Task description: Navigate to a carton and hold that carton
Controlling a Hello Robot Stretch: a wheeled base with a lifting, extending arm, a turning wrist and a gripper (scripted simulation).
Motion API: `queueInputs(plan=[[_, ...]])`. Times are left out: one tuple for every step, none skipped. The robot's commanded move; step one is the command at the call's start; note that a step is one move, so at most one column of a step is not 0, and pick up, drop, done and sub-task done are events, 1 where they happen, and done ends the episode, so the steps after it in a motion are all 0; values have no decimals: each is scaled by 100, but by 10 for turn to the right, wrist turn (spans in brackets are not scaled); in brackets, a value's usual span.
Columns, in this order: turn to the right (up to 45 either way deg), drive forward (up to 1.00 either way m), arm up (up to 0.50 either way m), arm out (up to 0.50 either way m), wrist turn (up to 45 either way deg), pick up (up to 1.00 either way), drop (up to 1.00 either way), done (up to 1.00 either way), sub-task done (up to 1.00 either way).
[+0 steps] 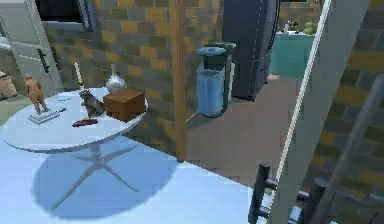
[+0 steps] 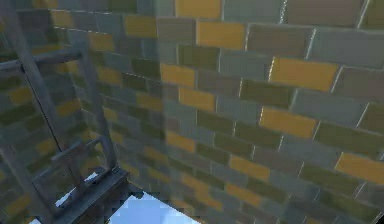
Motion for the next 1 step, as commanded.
queueInputs(plan=[[-330,0,0,0,0,0,0,0,0]])
